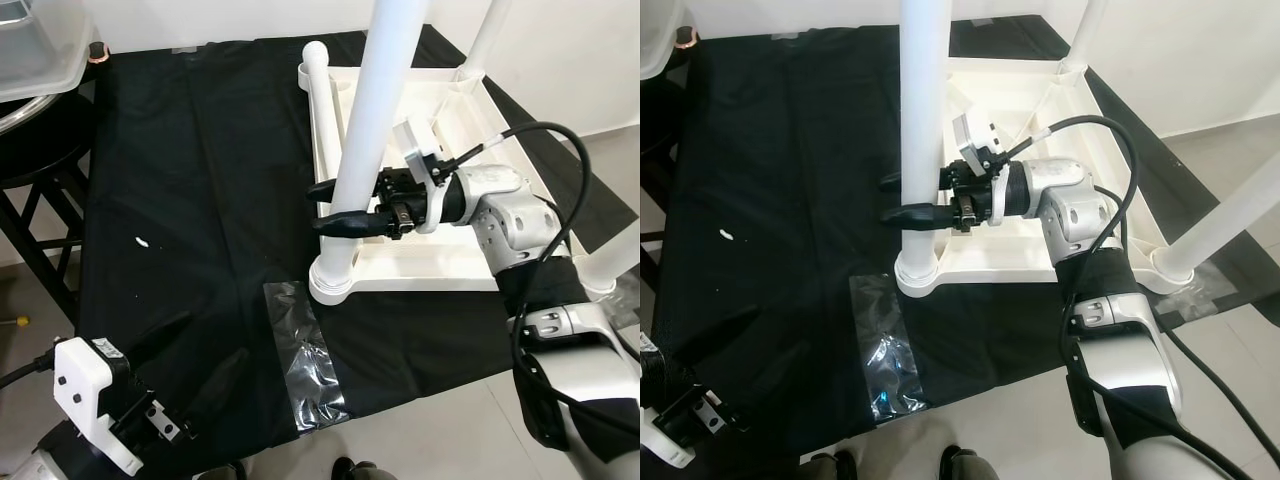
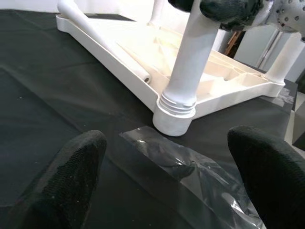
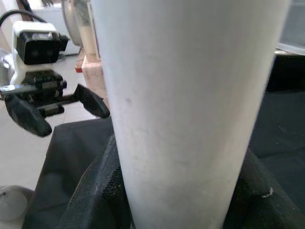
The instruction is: Building children table
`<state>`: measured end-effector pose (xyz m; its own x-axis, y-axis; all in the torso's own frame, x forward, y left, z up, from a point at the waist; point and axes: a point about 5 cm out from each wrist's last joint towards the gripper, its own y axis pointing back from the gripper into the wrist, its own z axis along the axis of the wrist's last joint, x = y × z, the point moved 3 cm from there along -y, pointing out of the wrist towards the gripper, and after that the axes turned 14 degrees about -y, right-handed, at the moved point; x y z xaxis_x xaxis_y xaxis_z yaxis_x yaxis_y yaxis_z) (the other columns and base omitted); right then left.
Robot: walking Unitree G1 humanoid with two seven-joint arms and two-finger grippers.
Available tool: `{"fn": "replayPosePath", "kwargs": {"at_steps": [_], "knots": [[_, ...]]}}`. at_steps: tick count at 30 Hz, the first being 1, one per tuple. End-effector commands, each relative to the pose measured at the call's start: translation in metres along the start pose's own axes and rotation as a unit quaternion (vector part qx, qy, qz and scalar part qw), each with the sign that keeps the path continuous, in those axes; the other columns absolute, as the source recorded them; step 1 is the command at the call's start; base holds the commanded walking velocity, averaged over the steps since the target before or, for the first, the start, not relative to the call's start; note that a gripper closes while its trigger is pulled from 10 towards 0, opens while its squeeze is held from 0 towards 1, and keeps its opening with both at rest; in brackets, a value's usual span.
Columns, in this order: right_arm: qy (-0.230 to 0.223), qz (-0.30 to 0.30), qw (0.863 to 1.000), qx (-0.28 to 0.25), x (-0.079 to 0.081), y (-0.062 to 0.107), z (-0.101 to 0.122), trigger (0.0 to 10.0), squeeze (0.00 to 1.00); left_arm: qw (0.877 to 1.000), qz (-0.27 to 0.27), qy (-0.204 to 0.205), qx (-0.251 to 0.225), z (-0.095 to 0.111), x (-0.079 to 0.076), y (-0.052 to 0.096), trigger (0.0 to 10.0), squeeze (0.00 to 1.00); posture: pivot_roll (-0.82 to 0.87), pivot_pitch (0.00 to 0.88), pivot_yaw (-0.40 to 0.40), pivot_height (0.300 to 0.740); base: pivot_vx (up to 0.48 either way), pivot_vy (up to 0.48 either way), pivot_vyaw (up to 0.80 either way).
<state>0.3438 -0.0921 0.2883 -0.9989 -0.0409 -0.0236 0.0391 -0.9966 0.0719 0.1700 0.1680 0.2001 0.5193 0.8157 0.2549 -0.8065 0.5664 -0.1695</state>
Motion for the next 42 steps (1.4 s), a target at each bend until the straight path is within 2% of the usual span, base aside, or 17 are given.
{"fn": "replayPosePath", "kwargs": {"at_steps": [1,6,7,8,10,14,19,20,22,23,25,26,27,30,36,37,42], "knots": [[-0.007,-0.022,0.999,0.027,0.002,0.006,-0.02,0.0,0.0,1.0,0.0,0.004,0.001,-0.001,-0.003,0.0,10.0,0.0,0.12,0.259,-0.087,0.74,0.0,0.0,0.0],[-0.029,-0.185,0.982,0.006,-0.004,-0.008,-0.049,0.0,0.0,1.0,0.001,0.004,-0.001,-0.002,-0.002,-0.002,10.0,0.0,0.1,0.256,-0.097,0.74,0.0,0.0,0.0],[-0.056,-0.342,0.938,-0.01,-0.007,-0.015,-0.074,0.0,0.0,1.0,0.002,0.005,-0.001,-0.003,-0.002,-0.002,10.0,0.0,0.09,0.256,-0.095,0.74,0.0,0.0,0.0],[-0.056,-0.342,0.938,-0.01,-0.007,-0.015,-0.074,0.0,0.0,1.0,0.002,0.005,-0.001,-0.003,-0.002,-0.002,10.0,0.0,0.09,0.256,-0.095,0.74,0.0,0.0,0.0],[-0.116,-0.539,0.834,0.006,0.028,-0.016,-0.132,0.0,0.0,1.0,-0.007,0.014,-0.003,-0.008,-0.001,-0.007,10.0,0.0,0.06,0.257,-0.043,0.74,0.0,0.0,0.0],[-0.123,-0.573,0.81,0.003,0.047,-0.027,-0.14,0.0,0.0,1.0,-0.021,0.021,-0.011,-0.011,-0.002,-0.016,10.0,0.0,0.05,0.232,-0.026,0.74,0.0,0.0,0.0],[-0.117,-0.555,0.823,-0.017,0.038,-0.044,-0.128,0.0,0.0,0.999,-0.027,0.02,-0.024,-0.011,0.001,-0.025,10.0,0.0,0.06,0.217,-0.031,0.74,0.0,0.0,0.0],[-0.121,-0.556,0.822,-0.021,0.038,-0.047,-0.125,4.7,0.0,0.999,-0.026,0.017,-0.023,-0.011,0.002,-0.025,10.0,0.0,0.06,0.214,-0.035,0.74,0.0,0.0,0.0],[-0.121,-0.556,0.822,-0.021,0.038,-0.047,-0.125,4.7,0.0,0.999,-0.026,0.017,-0.023,-0.011,0.002,-0.025,10.0,0.0,0.06,0.214,-0.035,0.74,0.0,0.0,0.0],[-0.123,-0.559,0.819,-0.033,0.039,-0.05,-0.118,10.0,0.08,0.999,-0.022,0.011,-0.021,-0.011,0.004,-0.023,10.0,0.0,0.07,0.212,-0.04,0.74,0.0,0.0,0.0],[-0.123,-0.559,0.819,-0.033,0.039,-0.05,-0.118,10.0,0.08,0.999,-0.022,0.011,-0.021,-0.011,0.004,-0.023,10.0,0.0,0.07,0.212,-0.04,0.74,0.0,0.0,0.0],[-0.12,-0.526,0.839,-0.07,0.036,-0.052,-0.102,10.0,1.0,1.0,-0.018,0.008,-0.021,-0.01,0.006,-0.023,10.0,0.0,0.07,0.215,-0.043,0.74,0.0,0.0,0.0],[-0.12,-0.526,0.839,-0.07,0.036,-0.052,-0.102,10.0,1.0,1.0,-0.018,0.008,-0.021,-0.01,0.006,-0.023,10.0,0.0,0.07,0.215,-0.043,0.74,0.0,0.0,0.0],[-0.117,-0.399,0.903,-0.112,0.041,-0.065,-0.08,10.0,1.0,1.0,-0.017,0.007,-0.021,-0.01,0.006,-0.023,10.0,0.0,0.07,0.218,-0.042,0.74,0.0,0.0,0.0],[-0.054,-0.266,0.96,-0.074,0.037,-0.045,-0.062,10.0,1.0,0.999,-0.021,0.013,-0.022,-0.01,0.001,-0.024,10.0,0.0,0.08,0.231,-0.047,0.74,0.0,0.0,0.0],[-0.037,-0.233,0.97,-0.056,0.035,-0.039,-0.059,10.0,0.07,0.999,-0.021,0.013,-0.022,-0.01,0.0,-0.023,10.0,0.0,0.08,0.234,-0.048,0.74,0.0,0.0,0.0],[0.001,-0.193,0.981,-0.017,0.013,-0.024,-0.043,10.0,0.0,1.0,-0.02,0.014,-0.018,-0.01,-0.001,-0.021,10.0,0.0,0.1,0.246,-0.051,0.74,0.0,0.0,0.0]]}}
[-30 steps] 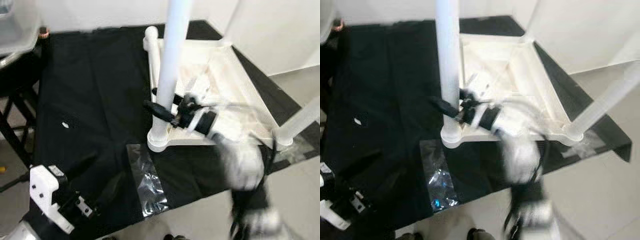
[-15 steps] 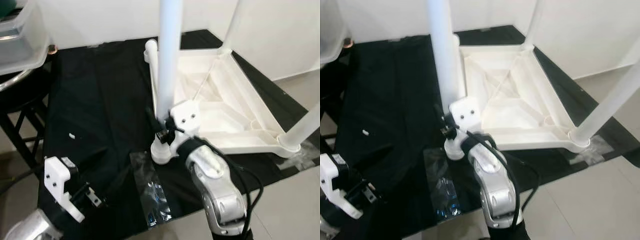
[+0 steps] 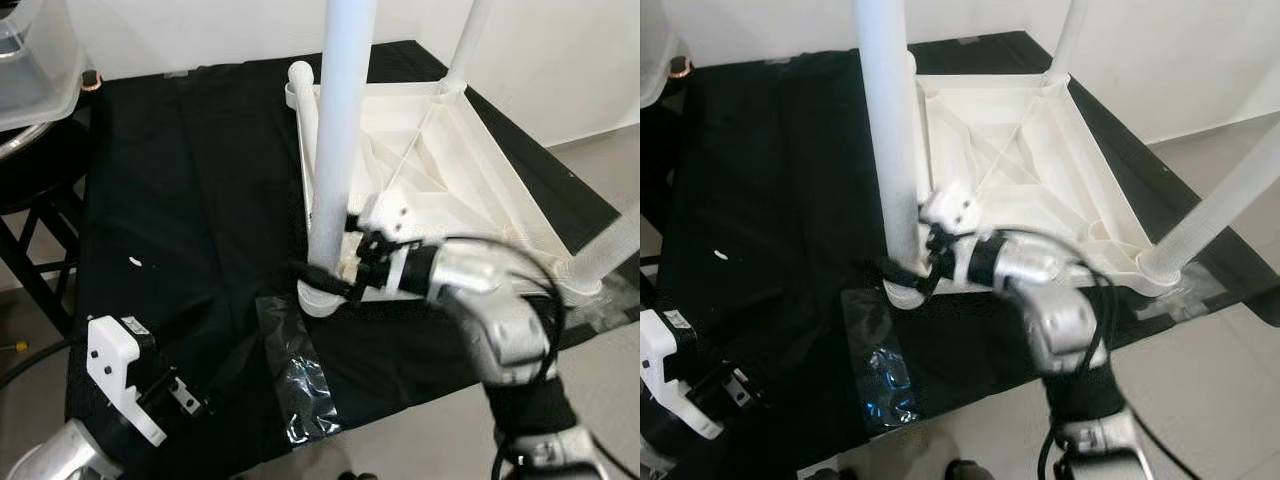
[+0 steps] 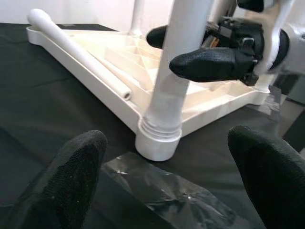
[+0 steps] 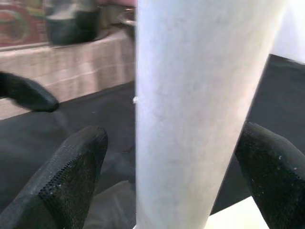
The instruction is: Building children table
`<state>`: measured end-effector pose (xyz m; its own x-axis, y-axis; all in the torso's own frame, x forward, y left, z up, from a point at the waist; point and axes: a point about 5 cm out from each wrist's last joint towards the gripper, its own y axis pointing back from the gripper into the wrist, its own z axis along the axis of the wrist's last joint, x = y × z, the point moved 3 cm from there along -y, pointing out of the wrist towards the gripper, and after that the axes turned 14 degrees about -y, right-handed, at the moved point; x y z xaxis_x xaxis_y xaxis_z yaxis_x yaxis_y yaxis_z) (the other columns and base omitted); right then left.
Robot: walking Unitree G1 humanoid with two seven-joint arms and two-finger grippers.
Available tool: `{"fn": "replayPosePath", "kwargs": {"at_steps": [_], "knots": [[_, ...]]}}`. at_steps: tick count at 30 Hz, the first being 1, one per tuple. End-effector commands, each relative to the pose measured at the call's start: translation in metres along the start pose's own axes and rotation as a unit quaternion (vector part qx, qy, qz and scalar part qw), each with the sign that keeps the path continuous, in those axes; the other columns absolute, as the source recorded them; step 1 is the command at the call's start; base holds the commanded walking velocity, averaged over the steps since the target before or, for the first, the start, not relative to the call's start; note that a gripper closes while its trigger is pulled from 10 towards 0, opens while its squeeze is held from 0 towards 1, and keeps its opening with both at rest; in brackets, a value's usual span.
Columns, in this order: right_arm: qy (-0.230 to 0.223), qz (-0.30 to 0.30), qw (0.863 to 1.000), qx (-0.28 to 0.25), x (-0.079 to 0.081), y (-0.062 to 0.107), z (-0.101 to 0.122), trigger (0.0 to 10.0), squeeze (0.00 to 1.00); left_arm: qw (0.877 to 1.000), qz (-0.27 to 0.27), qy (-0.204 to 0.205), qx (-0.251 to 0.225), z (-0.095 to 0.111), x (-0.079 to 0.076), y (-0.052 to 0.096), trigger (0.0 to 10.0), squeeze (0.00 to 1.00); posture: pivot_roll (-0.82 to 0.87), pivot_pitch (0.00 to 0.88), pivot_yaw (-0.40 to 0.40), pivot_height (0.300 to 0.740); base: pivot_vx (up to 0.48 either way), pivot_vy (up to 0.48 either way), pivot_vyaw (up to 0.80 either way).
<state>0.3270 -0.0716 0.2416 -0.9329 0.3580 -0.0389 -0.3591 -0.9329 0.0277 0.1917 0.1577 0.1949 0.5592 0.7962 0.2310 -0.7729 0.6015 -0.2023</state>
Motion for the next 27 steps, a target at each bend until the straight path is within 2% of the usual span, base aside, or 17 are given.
{"fn": "replayPosePath", "kwargs": {"at_steps": [1,3,6,7,9,12,15,16,23,27], "knots": [[0.003,0.01,1.0,-0.003,-0.004,-0.001,0.001,10.0,0.0,1.0,0.0,-0.002,0.004,0.0,-0.002,0.001,10.0,0.0,0.1,0.246,-0.051,0.74,0.0,0.0,0.0],[0.013,0.002,1.0,-0.01,-0.023,-0.003,0.014,10.0,0.0,1.0,-0.001,-0.003,0.008,0.0,-0.004,0.003,10.0,0.0,0.11,0.254,-0.053,0.74,0.0,0.0,0.0],[0.018,0.025,0.999,-0.016,-0.032,-0.004,0.027,10.0,0.0,1.0,-0.001,-0.005,0.012,0.002,-0.005,0.005,10.0,0.0,0.13,0.267,-0.055,0.74,0.0,0.0,0.0],[0.018,0.025,0.999,-0.016,-0.032,-0.004,0.027,10.0,0.0,1.0,-0.001,-0.005,0.012,0.002,-0.005,0.005,10.0,0.0,0.13,0.267,-0.055,0.74,0.0,0.0,0.0],[0.02,0.083,0.996,-0.003,-0.028,-0.004,0.033,10.0,0.0,1.0,0.002,-0.007,0.016,0.003,-0.006,0.008,10.0,0.0,0.14,0.272,-0.06,0.74,0.0,0.0,0.0],[0.026,0.118,0.992,0.019,-0.027,-0.004,0.033,10.0,0.0,1.0,0.005,-0.008,0.019,0.003,-0.005,0.01,10.0,0.0,0.14,0.279,-0.06,0.74,0.0,0.0,0.0],[0.024,0.13,0.991,0.018,-0.029,-0.006,0.037,10.0,0.0,1.0,0.005,-0.007,0.022,0.002,-0.006,0.012,10.0,0.0,0.14,0.281,-0.059,0.74,0.0,0.0,0.0],[0.022,0.137,0.99,0.011,-0.03,-0.006,0.04,0.0,0.0,1.0,0.004,-0.006,0.022,0.002,-0.007,0.012,10.0,0.0,0.14,0.281,-0.058,0.74,0.0,0.0,0.0],[0.015,0.166,0.986,0.012,-0.032,-0.002,0.038,0.0,0.0,1.0,0.005,-0.007,0.021,0.003,-0.007,0.01,10.0,0.0,0.14,0.273,-0.058,0.74,0.0,0.0,0.0],[0.001,0.178,0.984,0.015,-0.028,0.009,0.029,0.0,0.0,1.0,0.004,-0.006,0.019,0.002,-0.008,0.008,10.0,0.0,0.13,0.261,-0.059,0.74,0.0,0.0,0.0]]}}
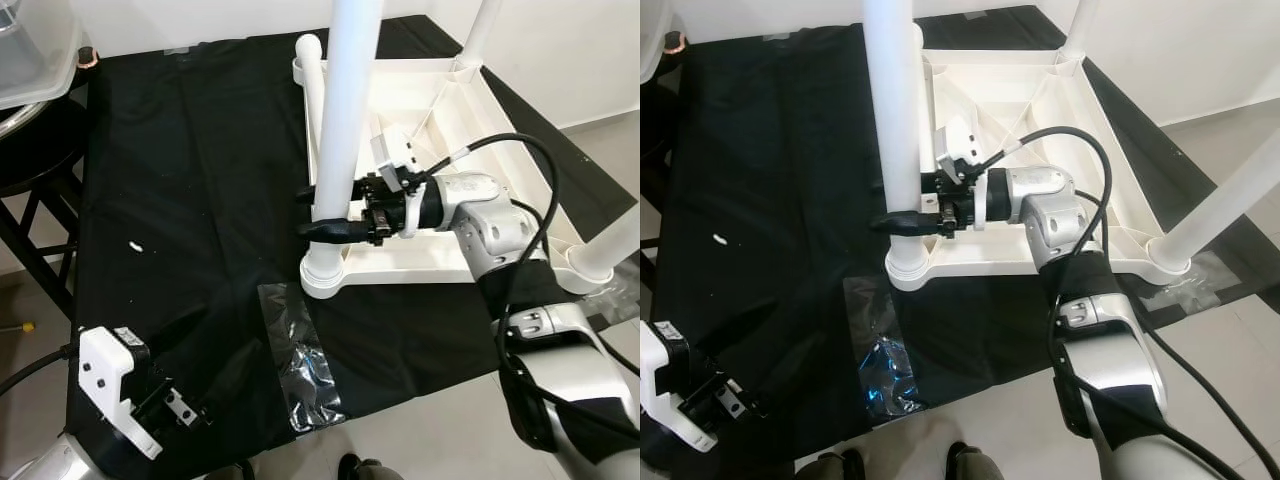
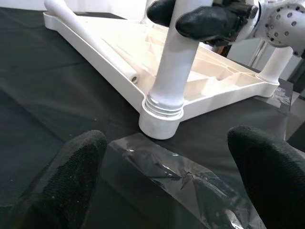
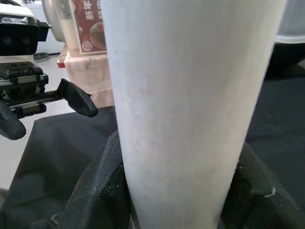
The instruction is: Building children table
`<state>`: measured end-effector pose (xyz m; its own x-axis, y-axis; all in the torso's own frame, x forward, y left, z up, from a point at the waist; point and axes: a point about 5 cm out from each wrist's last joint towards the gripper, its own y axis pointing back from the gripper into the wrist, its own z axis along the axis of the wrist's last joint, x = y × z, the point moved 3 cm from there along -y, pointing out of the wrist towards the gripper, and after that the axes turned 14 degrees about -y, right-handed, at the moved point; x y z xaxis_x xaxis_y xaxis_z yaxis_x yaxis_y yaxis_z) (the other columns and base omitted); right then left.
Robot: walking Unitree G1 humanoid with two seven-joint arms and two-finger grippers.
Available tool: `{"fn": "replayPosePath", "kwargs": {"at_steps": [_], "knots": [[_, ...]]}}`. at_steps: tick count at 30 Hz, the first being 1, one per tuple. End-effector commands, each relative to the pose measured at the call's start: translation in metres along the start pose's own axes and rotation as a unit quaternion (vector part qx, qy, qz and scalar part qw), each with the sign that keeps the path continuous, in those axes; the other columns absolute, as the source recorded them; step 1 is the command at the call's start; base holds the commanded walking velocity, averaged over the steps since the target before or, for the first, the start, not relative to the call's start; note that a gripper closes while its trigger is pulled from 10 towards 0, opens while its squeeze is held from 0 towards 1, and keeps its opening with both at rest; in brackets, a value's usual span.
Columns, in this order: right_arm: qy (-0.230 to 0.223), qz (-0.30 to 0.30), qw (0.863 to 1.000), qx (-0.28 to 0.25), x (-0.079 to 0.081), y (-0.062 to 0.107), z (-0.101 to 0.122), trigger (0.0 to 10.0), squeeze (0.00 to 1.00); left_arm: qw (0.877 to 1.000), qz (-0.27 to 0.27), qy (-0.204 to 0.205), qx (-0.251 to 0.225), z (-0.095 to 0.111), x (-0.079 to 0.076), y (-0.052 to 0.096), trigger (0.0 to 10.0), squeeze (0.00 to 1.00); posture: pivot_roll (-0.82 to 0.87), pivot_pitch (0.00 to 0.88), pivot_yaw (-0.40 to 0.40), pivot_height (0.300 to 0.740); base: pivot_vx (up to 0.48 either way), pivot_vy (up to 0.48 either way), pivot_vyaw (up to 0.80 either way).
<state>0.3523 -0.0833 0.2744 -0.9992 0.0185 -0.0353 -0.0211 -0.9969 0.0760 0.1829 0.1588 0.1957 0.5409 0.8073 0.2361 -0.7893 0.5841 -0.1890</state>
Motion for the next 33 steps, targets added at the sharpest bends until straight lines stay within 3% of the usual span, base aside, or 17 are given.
{"fn": "replayPosePath", "kwargs": {"at_steps": [1,9,10,12,13,14,15,16,18,19,20,21,24,29,30,33], "knots": [[-0.015,0.006,1.0,-0.007,0.008,0.014,-0.009,0.0,0.0,1.0,-0.006,0.0,0.008,-0.002,-0.004,0.0,10.0,0.0,0.12,0.256,-0.056,0.74,0.0,0.0,0.0],[-0.045,-0.026,0.998,-0.027,0.032,0.029,-0.031,0.0,0.0,1.0,-0.006,0.0,0.005,-0.003,-0.003,-0.002,10.0,0.0,0.1,0.245,-0.06,0.74,0.0,0.0,0.0],[-0.058,-0.059,0.996,-0.036,0.04,0.027,-0.041,0.0,0.0,1.0,-0.006,0.0,0.004,-0.003,-0.003,-0.003,10.0,0.0,0.09,0.244,-0.059,0.74,0.0,0.0,0.0],[-0.058,-0.059,0.996,-0.036,0.04,0.027,-0.041,0.0,0.0,1.0,-0.006,0.0,0.004,-0.003,-0.003,-0.003,10.0,0.0,0.09,0.244,-0.059,0.74,0.0,0.0,0.0],[-0.067,-0.117,0.99,-0.046,0.048,0.018,-0.056,0.0,0.0,1.0,-0.007,0.001,0.003,-0.004,-0.002,-0.003,10.0,0.0,0.08,0.243,-0.059,0.74,0.0,0.0,0.0],[-0.106,-0.27,0.955,-0.063,0.043,0.007,-0.077,0.0,0.0,1.0,-0.008,0.001,0.003,-0.005,-0.002,-0.004,10.0,0.0,0.07,0.241,-0.055,0.74,0.0,0.0,0.0],[-0.106,-0.27,0.955,-0.063,0.043,0.007,-0.077,0.0,0.0,1.0,-0.008,0.001,0.003,-0.005,-0.002,-0.004,10.0,0.0,0.07,0.241,-0.055,0.74,0.0,0.0,0.0],[-0.119,-0.444,0.887,-0.039,0.044,0.012,-0.102,0.0,0.0,1.0,-0.01,0.002,0.002,-0.005,-0.001,-0.005,10.0,0.0,0.05,0.24,-0.044,0.74,0.0,0.0,0.0],[-0.119,-0.444,0.887,-0.039,0.044,0.012,-0.102,0.0,0.0,1.0,-0.01,0.002,0.002,-0.005,-0.001,-0.005,10.0,0.0,0.05,0.24,-0.044,0.74,0.0,0.0,0.0],[-0.127,-0.539,0.832,-0.015,0.059,0.016,-0.12,0.0,0.0,1.0,-0.014,0.003,0.0,-0.006,0.0,-0.007,10.0,0.0,0.06,0.237,-0.043,0.74,0.0,0.0,0.0],[-0.114,-0.584,0.804,0.008,0.069,0.019,-0.127,0.0,0.0,1.0,-0.017,0.002,-0.002,-0.006,0.0,-0.009,10.0,0.0,0.06,0.23,-0.038,0.74,0.0,0.0,0.0],[-0.095,-0.597,0.797,0.017,0.071,0.022,-0.126,0.0,0.0,1.0,-0.019,0.002,-0.005,-0.006,0.0,-0.01,10.0,0.0,0.06,0.227,-0.037,0.74,0.0,0.0,0.0],[-0.077,-0.6,0.796,0.021,0.062,0.024,-0.118,0.0,0.0,1.0,-0.02,0.0,-0.007,-0.005,0.001,-0.012,10.0,0.0,0.06,0.22,-0.045,0.74,0.0,0.0,0.0],[-0.082,-0.602,0.794,0.014,0.057,0.021,-0.113,0.1,0.0,1.0,-0.018,-0.004,-0.006,-0.005,0.003,-0.012,10.0,0.0,0.07,0.217,-0.046,0.74,0.0,0.0,0.0],[-0.087,-0.602,0.794,0.01,0.056,0.017,-0.111,9.9,0.0,1.0,-0.018,-0.005,-0.006,-0.005,0.003,-0.011,10.0,0.0,0.07,0.218,-0.045,0.74,0.0,0.0,0.0],[-0.096,-0.611,0.786,-0.008,0.054,0.015,-0.104,10.0,0.0,1.0,-0.017,-0.007,-0.006,-0.005,0.004,-0.011,10.0,0.0,0.08,0.219,-0.046,0.74,0.0,0.0,0.0]]}}
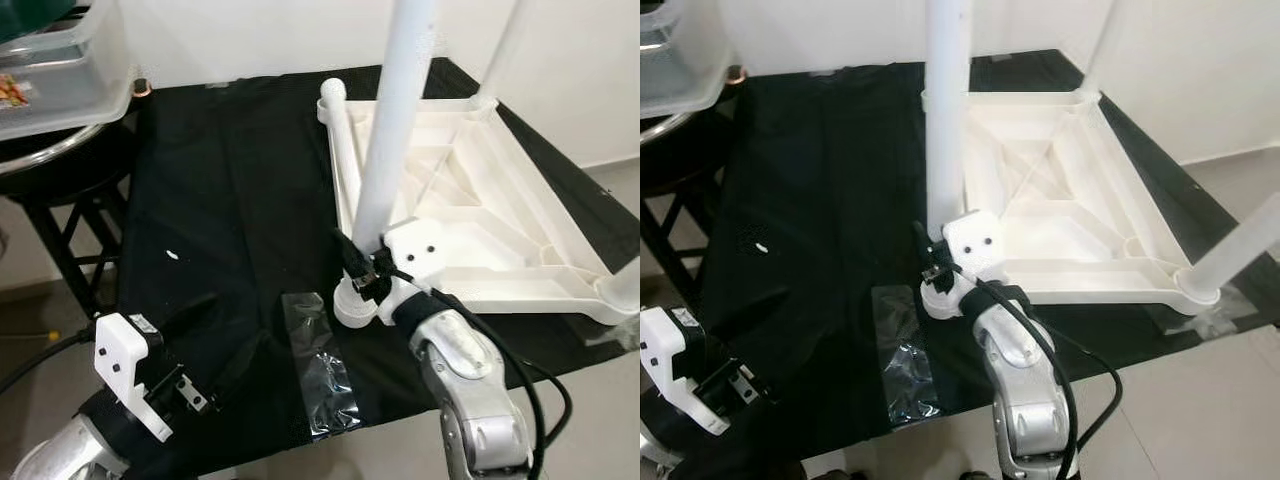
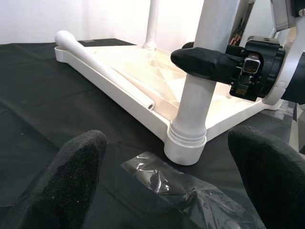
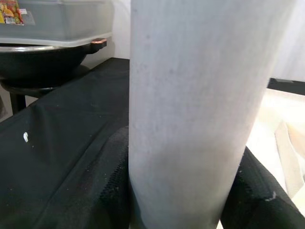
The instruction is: Building children table
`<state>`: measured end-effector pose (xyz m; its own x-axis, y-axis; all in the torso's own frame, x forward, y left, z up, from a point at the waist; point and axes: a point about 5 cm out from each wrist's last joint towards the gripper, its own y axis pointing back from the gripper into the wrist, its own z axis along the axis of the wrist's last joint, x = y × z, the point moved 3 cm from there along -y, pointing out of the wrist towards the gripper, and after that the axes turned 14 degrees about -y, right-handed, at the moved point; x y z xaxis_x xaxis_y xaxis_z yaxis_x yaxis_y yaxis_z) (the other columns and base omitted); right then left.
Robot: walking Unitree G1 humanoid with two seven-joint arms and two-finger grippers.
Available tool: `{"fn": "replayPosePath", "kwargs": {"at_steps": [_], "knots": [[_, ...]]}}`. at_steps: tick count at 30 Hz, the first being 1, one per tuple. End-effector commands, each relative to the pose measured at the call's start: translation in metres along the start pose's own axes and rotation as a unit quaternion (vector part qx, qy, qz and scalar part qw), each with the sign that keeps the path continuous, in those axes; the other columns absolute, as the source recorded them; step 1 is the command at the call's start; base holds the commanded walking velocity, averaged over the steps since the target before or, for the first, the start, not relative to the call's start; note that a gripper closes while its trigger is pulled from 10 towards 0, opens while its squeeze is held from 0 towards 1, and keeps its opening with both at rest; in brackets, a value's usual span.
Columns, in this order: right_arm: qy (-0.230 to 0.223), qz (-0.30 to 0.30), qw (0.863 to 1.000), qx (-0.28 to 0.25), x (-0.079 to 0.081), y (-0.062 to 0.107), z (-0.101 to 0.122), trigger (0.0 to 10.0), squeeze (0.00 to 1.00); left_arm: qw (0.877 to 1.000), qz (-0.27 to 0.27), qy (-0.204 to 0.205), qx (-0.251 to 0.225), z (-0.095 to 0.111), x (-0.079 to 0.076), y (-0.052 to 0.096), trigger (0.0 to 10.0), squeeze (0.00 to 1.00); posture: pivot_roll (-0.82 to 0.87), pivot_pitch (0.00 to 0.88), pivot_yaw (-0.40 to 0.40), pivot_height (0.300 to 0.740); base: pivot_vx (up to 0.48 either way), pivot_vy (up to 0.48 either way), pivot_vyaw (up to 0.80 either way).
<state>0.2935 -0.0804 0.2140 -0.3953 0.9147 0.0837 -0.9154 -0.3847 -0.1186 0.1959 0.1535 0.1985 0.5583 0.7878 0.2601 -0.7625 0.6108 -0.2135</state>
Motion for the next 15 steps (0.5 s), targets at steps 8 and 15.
{"fn": "replayPosePath", "kwargs": {"at_steps": [8,15], "knots": [[0.009,0.069,0.997,0.03,-0.019,-0.019,0.005,10.0,1.0,1.0,-0.004,0.005,0.012,-0.004,-0.002,0.003,10.0,0.0,0.07,0.229,-0.046,0.74,0.0,0.0,0.0],[0.081,0.286,0.954,0.041,-0.012,-0.026,0.036,10.0,0.0,1.0,-0.003,0.008,0.012,-0.003,-0.005,0.004,10.0,0.0,0.09,0.24,-0.049,0.74,0.0,0.0,0.0]]}}
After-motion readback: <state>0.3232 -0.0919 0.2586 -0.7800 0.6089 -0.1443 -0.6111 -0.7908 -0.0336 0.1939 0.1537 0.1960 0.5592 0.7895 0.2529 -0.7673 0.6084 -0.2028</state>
